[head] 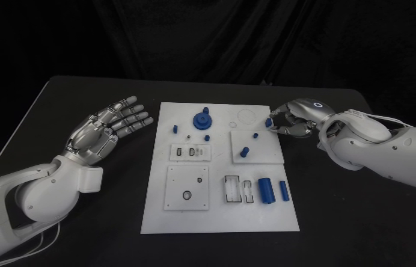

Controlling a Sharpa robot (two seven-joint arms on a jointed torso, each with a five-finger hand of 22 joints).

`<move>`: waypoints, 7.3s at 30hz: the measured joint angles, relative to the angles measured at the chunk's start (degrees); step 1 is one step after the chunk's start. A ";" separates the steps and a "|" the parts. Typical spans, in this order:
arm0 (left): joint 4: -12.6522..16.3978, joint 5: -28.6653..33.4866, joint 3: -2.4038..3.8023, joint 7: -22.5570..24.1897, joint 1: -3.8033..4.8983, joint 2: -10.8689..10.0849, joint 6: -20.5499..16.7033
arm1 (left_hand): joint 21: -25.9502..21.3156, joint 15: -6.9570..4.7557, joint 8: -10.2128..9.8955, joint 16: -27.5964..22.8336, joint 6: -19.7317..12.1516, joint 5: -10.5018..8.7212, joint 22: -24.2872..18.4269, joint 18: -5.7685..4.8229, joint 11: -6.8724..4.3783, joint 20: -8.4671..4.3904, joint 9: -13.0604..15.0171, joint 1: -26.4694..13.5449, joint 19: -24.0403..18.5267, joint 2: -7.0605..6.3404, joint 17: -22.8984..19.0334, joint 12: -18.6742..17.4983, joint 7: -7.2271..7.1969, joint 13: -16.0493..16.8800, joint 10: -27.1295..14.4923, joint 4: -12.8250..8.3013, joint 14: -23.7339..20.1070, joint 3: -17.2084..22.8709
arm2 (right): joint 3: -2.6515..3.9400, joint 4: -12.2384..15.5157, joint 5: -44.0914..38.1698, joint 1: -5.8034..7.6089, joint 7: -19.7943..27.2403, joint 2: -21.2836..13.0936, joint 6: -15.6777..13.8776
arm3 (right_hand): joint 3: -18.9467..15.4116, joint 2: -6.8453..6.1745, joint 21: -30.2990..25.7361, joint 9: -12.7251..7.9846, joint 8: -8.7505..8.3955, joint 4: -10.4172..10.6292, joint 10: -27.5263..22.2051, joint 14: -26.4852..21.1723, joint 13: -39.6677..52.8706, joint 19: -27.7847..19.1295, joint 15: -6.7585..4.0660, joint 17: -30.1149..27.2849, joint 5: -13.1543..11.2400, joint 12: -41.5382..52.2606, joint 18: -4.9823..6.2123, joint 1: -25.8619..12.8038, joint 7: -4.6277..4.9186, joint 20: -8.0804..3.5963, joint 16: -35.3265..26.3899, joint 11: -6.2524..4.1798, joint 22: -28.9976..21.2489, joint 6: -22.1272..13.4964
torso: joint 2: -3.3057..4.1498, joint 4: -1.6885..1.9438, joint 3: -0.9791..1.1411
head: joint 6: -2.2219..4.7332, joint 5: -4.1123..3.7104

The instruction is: Assemble the parts on the task board

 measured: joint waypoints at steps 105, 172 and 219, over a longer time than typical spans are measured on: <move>-0.28 0.00 0.01 0.01 -1.66 0.20 1.65 | 0.00 0.00 0.24 0.43 0.00 0.00 -0.04 -0.01 -0.04 0.00 0.06 -0.44 0.00 -0.01 0.00 -0.01 0.00 0.01 -0.04 0.00 -0.42 0.31 | 0.46 8.16 -1.82 2.37 1.98 15.55 -1.29 | 0.83 0.55 -1.93 5.37 6.89 -3.00 0.02 0.00 -0.04 -0.30 0.00 0.00 14.66 -0.55 0.90 7.94 -0.17 -0.09 -1.45 -0.01 -0.04 12.21 | 0.06 0.03 -0.04 | -2.34 0.61; -1.32 0.00 0.01 0.01 -2.03 1.00 2.32 | 0.00 0.21 0.23 0.43 0.00 0.00 -0.08 0.00 -0.04 0.00 0.04 -0.74 0.00 -0.31 0.00 0.22 0.00 0.03 -0.04 -0.16 -0.62 0.79 | 0.49 3.67 -4.65 -0.02 0.04 20.63 6.69 | 0.37 0.51 -2.24 7.78 6.43 -3.03 0.00 0.00 -0.03 -0.10 0.00 0.03 10.17 -0.18 0.90 5.75 -0.66 -0.30 -1.07 0.44 -0.03 10.90 | -0.02 -0.01 -0.06 | -3.33 0.83; 1.29 -3.04 0.06 -1.82 -0.18 -1.04 -5.13 | 14.05 -2.70 2.67 11.68 3.59 1.46 7.32 0.00 -1.39 -2.49 0.42 -3.55 9.41 -1.28 2.93 4.26 0.71 0.70 5.98 -4.07 4.77 5.58 | 0.36 4.31 10.20 2.03 13.97 13.63 1.92 | -2.56 -0.33 -10.26 -1.62 -0.83 5.63 -10.48 -0.12 -3.04 -3.14 0.53 -3.66 -1.53 -8.33 1.83 10.91 1.19 0.84 -7.22 1.04 -0.04 -15.19 | -0.23 -0.09 0.13 | 1.04 2.74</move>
